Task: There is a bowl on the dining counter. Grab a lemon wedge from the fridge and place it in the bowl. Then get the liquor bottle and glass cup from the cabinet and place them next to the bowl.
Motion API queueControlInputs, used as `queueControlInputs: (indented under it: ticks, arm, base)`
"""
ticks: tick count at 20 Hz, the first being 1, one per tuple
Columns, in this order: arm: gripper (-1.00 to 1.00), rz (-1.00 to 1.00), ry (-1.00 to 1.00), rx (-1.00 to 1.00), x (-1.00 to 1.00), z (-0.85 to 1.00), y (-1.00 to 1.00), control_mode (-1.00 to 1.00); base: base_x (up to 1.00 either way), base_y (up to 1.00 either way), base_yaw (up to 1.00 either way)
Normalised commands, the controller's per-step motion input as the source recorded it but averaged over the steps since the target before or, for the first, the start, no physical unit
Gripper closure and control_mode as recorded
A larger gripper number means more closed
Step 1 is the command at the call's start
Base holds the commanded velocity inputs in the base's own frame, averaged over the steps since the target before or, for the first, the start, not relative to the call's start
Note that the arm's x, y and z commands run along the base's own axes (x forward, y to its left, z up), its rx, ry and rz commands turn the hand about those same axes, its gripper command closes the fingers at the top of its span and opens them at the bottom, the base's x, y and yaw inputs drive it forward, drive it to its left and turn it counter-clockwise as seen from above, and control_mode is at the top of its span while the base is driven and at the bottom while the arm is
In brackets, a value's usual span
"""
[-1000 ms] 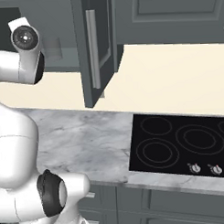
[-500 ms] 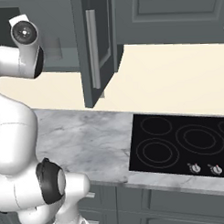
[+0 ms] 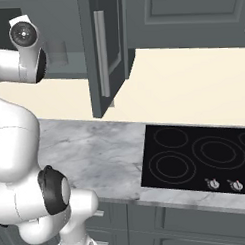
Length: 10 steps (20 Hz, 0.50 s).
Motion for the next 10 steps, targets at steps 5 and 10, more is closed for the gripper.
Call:
queueControlInputs:
  ticks: [5,10]
  arm:
    - [-1.0,0.0,0.0,0.0,0.02,0.0,0.01,-1.0]
    - [-1.0,0.0,0.0,0.0,0.17,0.0,0.0,-1.0]
  base:
    - [0.0,0.0,0.0]
    - [0.0,0.0,0.0]
